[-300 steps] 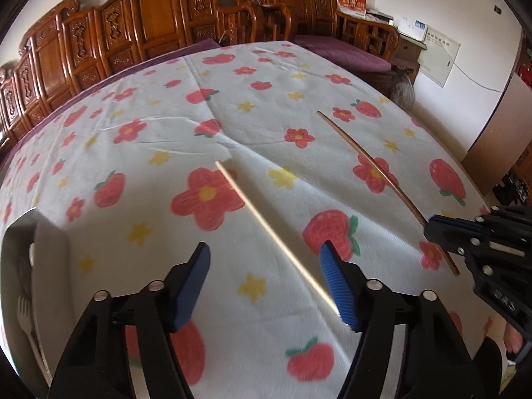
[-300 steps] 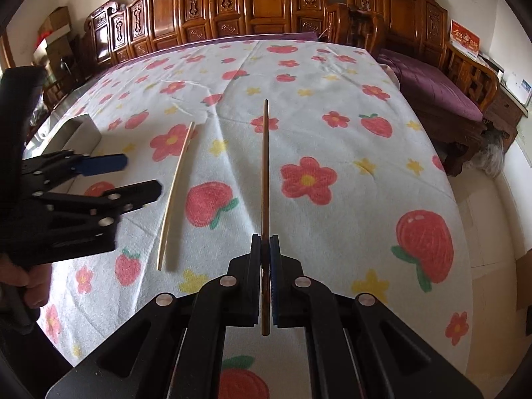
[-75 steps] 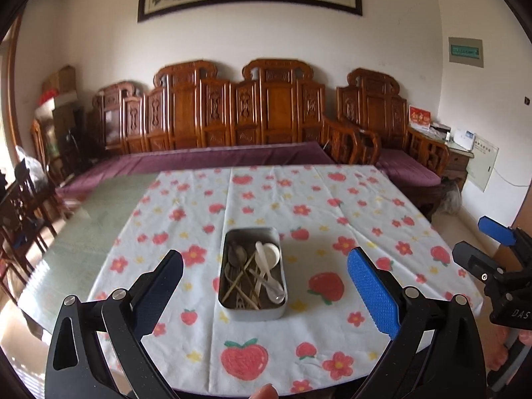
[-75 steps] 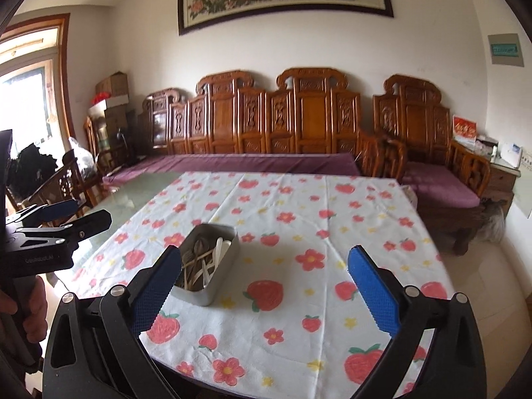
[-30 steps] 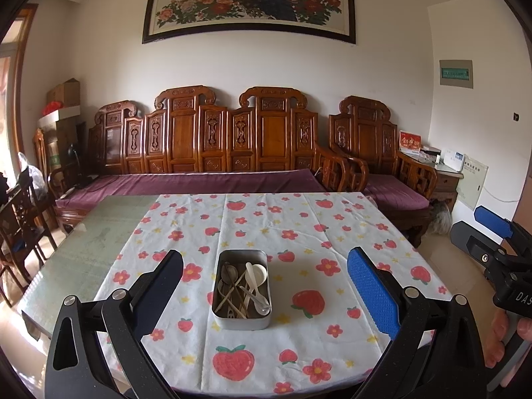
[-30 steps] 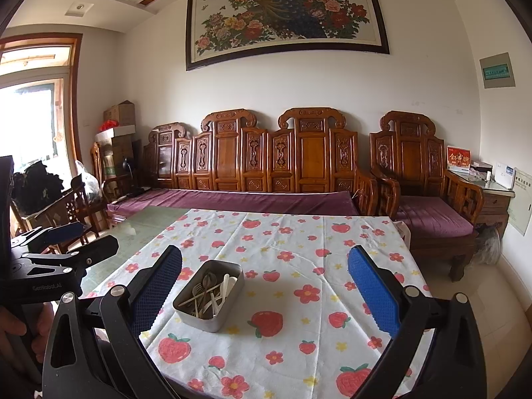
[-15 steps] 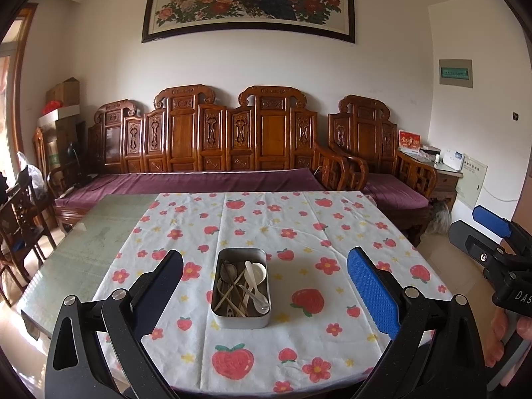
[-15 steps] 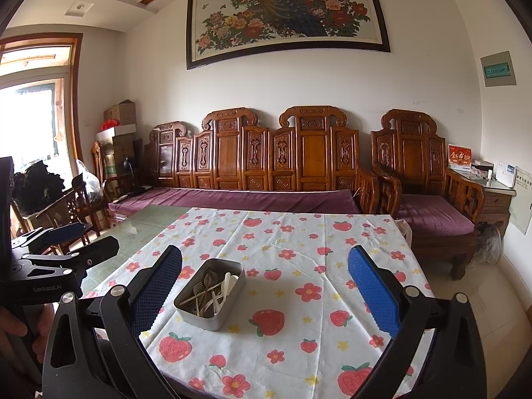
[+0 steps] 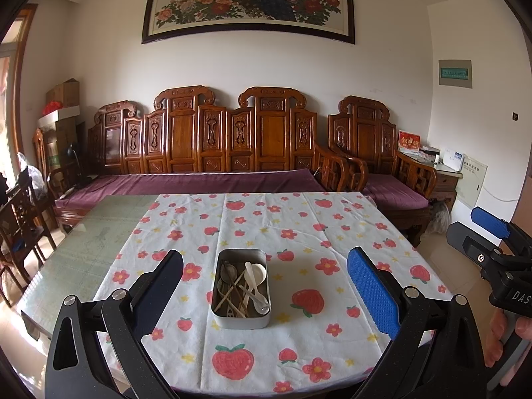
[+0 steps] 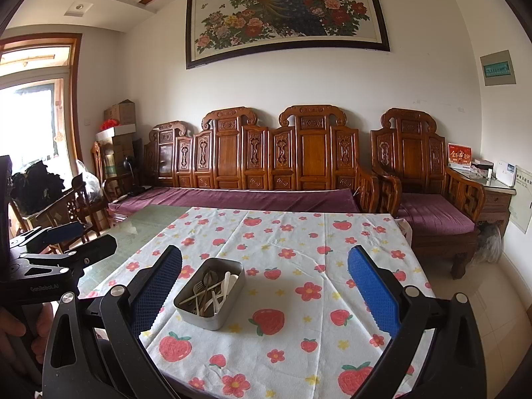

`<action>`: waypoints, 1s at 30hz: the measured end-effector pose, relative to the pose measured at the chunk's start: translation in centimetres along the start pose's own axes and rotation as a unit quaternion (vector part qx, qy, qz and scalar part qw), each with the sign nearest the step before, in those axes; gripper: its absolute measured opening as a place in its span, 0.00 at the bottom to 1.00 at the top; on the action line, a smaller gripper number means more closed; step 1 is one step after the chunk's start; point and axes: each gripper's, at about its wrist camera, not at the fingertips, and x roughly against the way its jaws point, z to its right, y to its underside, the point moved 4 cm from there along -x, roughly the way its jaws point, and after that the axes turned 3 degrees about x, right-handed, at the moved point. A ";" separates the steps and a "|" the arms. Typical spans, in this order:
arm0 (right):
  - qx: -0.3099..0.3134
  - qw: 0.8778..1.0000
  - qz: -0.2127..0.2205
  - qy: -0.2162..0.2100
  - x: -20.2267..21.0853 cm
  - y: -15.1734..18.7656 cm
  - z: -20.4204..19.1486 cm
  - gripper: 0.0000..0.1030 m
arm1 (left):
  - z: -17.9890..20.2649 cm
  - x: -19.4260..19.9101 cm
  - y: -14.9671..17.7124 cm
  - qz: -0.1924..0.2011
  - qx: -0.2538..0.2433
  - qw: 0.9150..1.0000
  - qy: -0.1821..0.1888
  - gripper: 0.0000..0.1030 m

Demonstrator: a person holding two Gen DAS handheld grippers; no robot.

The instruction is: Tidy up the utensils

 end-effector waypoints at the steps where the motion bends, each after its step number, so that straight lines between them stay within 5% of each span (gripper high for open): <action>1: 0.000 1.000 0.000 0.000 0.0 0.1 0.0 0.98 | 0.0 0.0 0.0 0.000 0.000 1.000 0.000 0.93; 30: -0.001 1.000 0.000 -0.002 -0.1 0.3 -0.1 0.98 | 0.1 0.2 -0.2 0.003 0.002 1.000 0.000 0.93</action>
